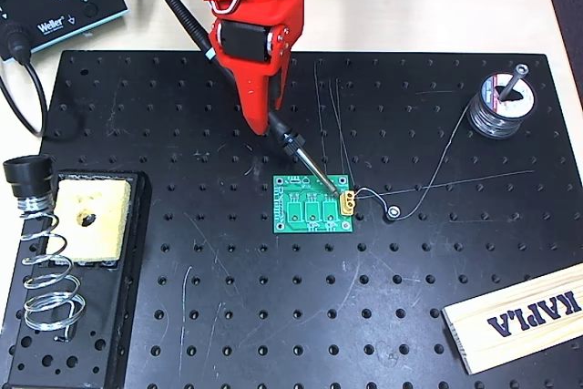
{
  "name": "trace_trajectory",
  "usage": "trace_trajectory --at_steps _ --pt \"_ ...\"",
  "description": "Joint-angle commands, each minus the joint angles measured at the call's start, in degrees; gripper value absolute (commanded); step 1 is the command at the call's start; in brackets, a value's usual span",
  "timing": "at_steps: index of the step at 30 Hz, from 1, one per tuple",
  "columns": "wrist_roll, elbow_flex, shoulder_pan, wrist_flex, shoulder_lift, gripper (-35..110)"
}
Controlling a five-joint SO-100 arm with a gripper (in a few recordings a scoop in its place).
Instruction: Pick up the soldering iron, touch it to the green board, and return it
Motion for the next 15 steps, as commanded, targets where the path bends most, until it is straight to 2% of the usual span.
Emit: trace_trajectory --at_steps 1,15 --pt "0.1 -3.1 -0.6 0.9 0.7 0" --pt "0.1 -3.8 -0.4 1.6 0.1 0"
